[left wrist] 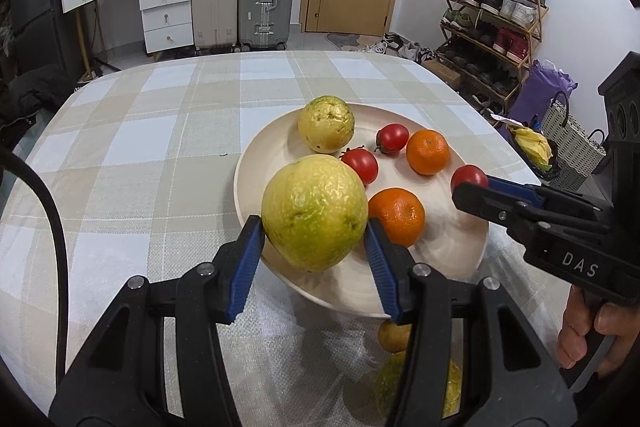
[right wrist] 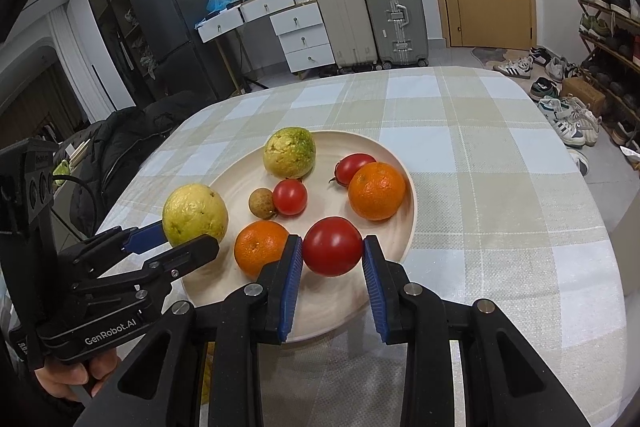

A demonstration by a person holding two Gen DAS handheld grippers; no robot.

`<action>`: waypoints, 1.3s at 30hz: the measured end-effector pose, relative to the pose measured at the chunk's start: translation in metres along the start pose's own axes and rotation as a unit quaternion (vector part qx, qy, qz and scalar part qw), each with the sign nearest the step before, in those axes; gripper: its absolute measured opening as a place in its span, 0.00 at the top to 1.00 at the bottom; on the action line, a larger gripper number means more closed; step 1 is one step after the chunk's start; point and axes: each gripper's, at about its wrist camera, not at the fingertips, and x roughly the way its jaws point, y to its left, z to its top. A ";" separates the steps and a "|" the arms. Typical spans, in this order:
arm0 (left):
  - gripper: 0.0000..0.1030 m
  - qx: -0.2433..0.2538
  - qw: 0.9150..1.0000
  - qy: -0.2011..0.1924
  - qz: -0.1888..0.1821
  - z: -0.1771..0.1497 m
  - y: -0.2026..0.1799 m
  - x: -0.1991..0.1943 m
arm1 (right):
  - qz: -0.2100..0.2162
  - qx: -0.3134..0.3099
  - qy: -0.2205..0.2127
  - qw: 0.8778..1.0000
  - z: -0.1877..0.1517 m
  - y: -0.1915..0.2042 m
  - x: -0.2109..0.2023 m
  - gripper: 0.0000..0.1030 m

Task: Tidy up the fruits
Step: 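Carry the red tomato with the right tool while the left tool carries the yellow citrus onto the plate, then open the right tool to release the tomato while the left tool releases the yellow citrus on the plate, then withdraw both open tools toward the remaining green citrus and brown fruit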

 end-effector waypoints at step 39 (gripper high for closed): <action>0.01 0.007 0.999 -0.037 0.003 -0.061 0.005 -0.101 | -0.037 -0.034 -0.039 0.998 -0.040 0.029 -0.066 0.00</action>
